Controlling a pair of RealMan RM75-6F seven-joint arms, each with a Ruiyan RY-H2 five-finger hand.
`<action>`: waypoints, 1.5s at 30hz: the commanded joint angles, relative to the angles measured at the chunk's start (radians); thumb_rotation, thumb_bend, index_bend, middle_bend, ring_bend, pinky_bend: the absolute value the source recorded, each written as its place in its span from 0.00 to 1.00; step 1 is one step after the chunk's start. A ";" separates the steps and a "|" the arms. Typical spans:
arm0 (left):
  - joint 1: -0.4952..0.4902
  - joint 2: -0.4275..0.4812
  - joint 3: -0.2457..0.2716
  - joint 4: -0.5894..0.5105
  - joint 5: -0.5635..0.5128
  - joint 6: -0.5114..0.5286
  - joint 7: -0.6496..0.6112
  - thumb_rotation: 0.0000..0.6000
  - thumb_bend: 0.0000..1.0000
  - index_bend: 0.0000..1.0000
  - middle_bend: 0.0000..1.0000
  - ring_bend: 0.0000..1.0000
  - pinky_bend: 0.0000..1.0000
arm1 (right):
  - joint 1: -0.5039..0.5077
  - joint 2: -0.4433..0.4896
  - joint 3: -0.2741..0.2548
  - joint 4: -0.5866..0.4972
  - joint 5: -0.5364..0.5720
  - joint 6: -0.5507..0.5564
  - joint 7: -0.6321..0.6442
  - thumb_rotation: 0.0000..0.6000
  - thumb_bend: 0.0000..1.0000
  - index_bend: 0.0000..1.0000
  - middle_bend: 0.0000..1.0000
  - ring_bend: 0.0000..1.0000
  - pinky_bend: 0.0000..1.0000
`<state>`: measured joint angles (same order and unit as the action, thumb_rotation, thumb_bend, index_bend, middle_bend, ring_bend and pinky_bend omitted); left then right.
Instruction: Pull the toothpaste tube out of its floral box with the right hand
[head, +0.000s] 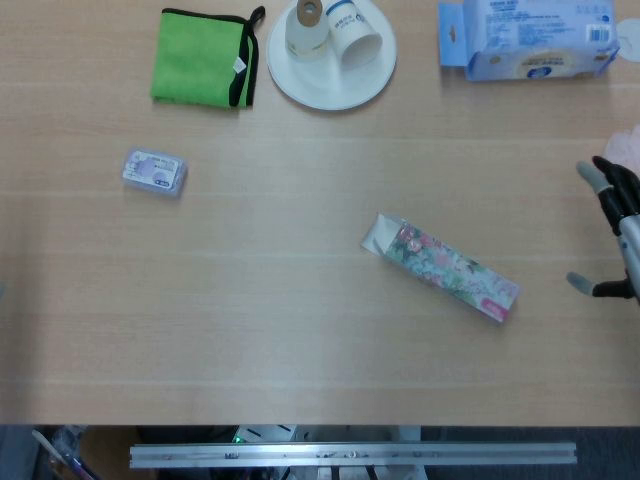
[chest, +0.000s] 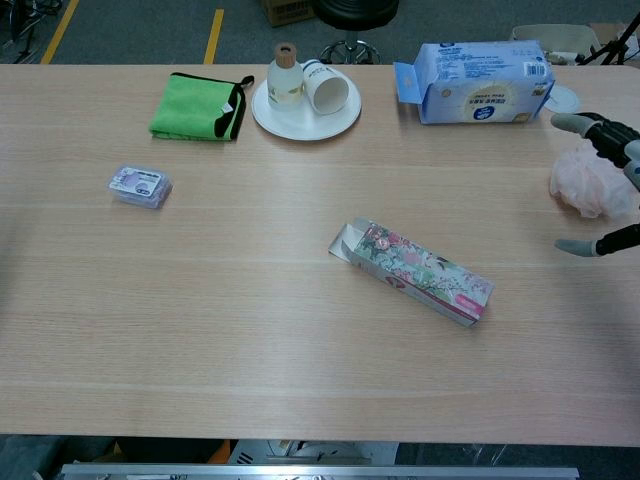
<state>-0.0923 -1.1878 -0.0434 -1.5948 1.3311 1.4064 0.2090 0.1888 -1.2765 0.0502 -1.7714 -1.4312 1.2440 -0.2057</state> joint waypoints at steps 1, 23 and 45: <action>0.002 -0.001 0.001 0.004 0.001 0.001 -0.007 1.00 0.11 0.00 0.00 0.00 0.15 | 0.028 -0.026 -0.002 0.006 0.002 -0.038 -0.003 1.00 0.00 0.00 0.05 0.00 0.18; 0.017 -0.013 0.006 0.043 0.004 -0.004 -0.059 1.00 0.11 0.00 0.00 0.00 0.17 | 0.147 -0.190 -0.012 0.062 0.114 -0.203 -0.086 1.00 0.00 0.00 0.06 0.01 0.20; 0.032 -0.016 0.010 0.068 0.005 -0.007 -0.104 1.00 0.11 0.00 0.00 0.00 0.19 | 0.191 -0.337 -0.019 0.097 0.273 -0.212 -0.224 1.00 0.00 0.00 0.07 0.02 0.20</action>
<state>-0.0607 -1.2036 -0.0338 -1.5269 1.3363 1.3989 0.1046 0.3770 -1.6102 0.0321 -1.6762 -1.1654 1.0322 -0.4233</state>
